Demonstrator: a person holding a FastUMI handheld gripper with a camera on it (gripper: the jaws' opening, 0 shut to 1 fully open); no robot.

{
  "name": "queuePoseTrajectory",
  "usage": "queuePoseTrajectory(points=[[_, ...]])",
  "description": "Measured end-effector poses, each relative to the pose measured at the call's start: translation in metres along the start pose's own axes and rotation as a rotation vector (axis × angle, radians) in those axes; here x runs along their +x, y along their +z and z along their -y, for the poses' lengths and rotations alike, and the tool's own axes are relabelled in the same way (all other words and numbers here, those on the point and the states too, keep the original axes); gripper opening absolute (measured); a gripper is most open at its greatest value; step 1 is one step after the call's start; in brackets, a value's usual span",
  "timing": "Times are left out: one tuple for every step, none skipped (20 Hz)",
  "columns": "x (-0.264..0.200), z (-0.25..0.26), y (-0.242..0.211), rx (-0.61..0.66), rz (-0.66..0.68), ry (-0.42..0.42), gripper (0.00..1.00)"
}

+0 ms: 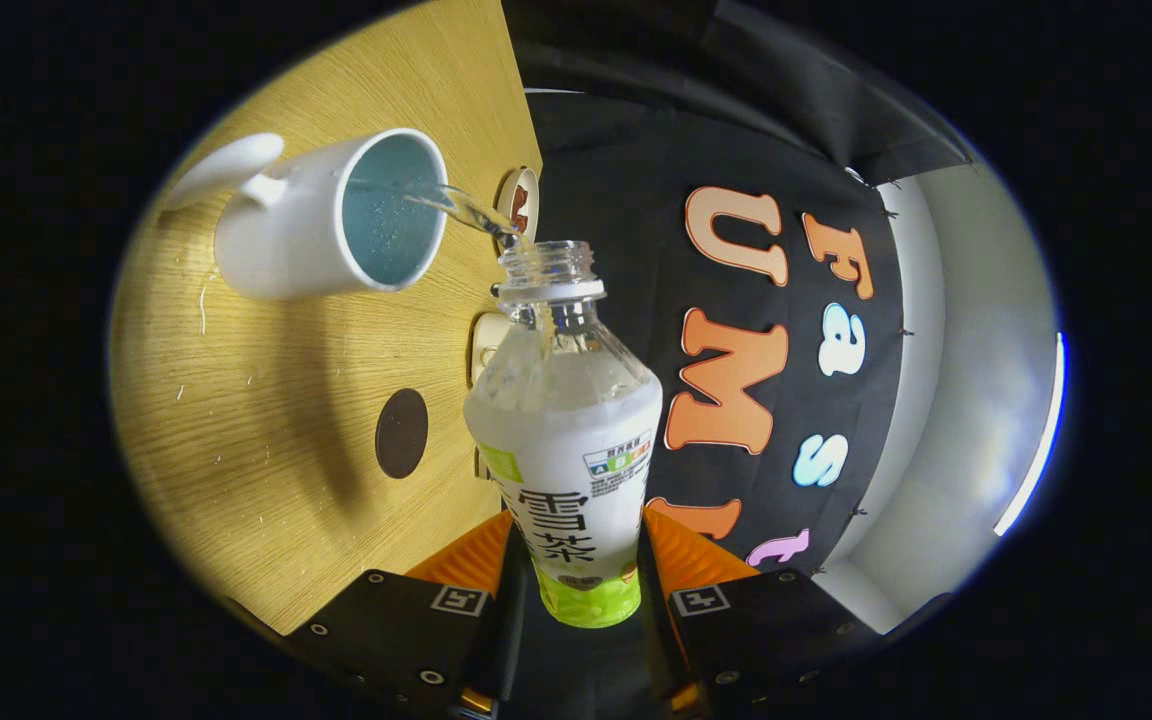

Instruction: Take the bottle from table, then pour the juice into the cup, finally place the bottle on the coaster

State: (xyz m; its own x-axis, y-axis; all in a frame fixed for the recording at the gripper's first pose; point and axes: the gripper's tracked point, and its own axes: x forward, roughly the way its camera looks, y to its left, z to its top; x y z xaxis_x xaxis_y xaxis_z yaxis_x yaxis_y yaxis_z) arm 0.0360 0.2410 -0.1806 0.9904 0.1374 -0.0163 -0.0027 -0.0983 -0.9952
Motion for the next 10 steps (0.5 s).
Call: queuePoseTrajectory(points=[[-0.0001,0.0001,0.0006,-0.003,0.002,0.001,0.52],[-0.0007,0.0001,0.001,-0.005,0.002,0.002,0.52],[-0.0011,0.0003,0.0016,-0.01,0.004,0.003,0.52],[-0.0013,0.0011,0.003,-0.016,0.01,0.0,0.52],[-0.0018,0.0026,0.0049,-0.023,0.015,-0.002,0.52],[-0.0013,0.0032,0.0056,-0.029,0.019,-0.003,0.52],[-0.0013,0.0044,0.0068,-0.032,0.023,-0.004,0.52],[-0.0004,0.0047,0.0075,-0.035,0.026,-0.002,0.52],[-0.0006,0.0057,0.0072,-0.04,0.026,-0.003,0.52],[-0.0016,0.0071,0.0068,-0.046,0.025,-0.007,0.52]])
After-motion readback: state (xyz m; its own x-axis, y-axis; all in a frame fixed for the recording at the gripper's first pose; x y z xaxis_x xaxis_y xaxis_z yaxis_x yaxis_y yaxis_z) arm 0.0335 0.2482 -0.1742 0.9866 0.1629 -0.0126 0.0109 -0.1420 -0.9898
